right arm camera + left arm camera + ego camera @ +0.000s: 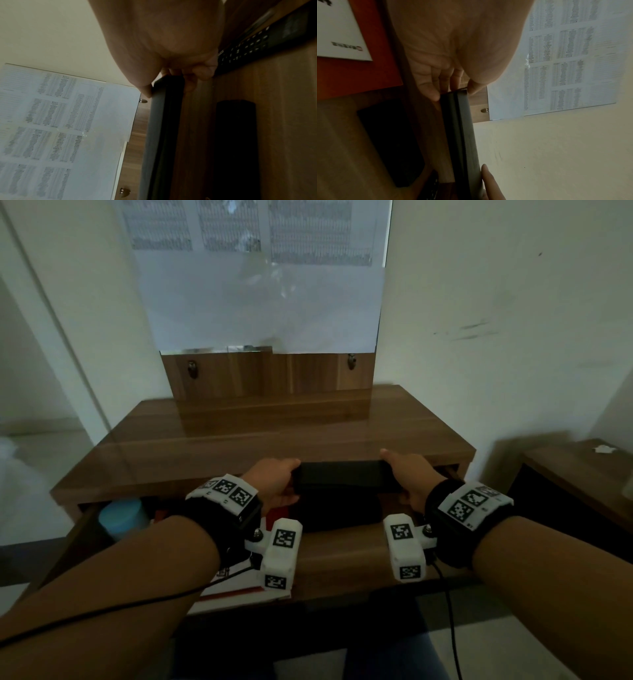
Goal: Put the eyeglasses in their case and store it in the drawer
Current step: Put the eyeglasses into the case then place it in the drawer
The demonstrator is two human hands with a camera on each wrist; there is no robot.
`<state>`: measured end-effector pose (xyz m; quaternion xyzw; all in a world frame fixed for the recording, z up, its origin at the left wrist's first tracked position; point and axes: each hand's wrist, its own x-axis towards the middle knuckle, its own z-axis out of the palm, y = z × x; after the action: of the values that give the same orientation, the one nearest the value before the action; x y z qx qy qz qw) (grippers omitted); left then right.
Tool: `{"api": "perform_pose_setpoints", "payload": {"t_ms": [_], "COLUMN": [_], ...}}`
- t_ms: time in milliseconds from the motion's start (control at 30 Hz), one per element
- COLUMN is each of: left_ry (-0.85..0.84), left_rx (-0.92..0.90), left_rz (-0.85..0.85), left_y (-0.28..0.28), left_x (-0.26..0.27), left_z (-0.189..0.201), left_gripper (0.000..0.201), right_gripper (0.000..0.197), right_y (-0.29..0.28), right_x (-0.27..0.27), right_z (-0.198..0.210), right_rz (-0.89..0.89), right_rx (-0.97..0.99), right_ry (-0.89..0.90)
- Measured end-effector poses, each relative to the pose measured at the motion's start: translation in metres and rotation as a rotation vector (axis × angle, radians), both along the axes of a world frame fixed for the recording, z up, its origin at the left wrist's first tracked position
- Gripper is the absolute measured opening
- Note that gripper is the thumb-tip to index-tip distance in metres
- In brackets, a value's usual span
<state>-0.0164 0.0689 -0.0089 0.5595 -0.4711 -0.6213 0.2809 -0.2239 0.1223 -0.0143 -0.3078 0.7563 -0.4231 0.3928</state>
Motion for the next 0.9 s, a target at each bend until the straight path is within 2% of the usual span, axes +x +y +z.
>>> {"api": "perform_pose_setpoints", "payload": {"t_ms": [100, 300, 433, 600, 900], "left_ry": [-0.056, -0.106, -0.171, -0.228, -0.313], "left_rx": [0.053, 0.104, 0.133, 0.185, 0.248], "left_rz": [-0.008, -0.028, -0.087, -0.186, -0.309], "left_y": [0.009, 0.016, 0.017, 0.017, 0.014], "left_x": [0.002, 0.003, 0.005, 0.004, 0.002], "left_z": [-0.013, -0.039, -0.048, -0.051, -0.066], "left_gripper": [0.015, 0.040, 0.048, 0.053, 0.056], "right_gripper": [0.027, 0.046, 0.040, 0.042, 0.054], "right_y": [0.012, 0.021, 0.027, 0.031, 0.035], "right_x": [0.004, 0.004, 0.005, 0.002, 0.001], "right_z": [-0.006, -0.026, -0.033, -0.036, -0.038], "right_rz": [-0.013, 0.115, 0.158, 0.202, 0.270], "right_rx": [0.026, 0.168, 0.213, 0.273, 0.395], "right_ry": [-0.100, -0.032, -0.087, -0.084, 0.041]}}
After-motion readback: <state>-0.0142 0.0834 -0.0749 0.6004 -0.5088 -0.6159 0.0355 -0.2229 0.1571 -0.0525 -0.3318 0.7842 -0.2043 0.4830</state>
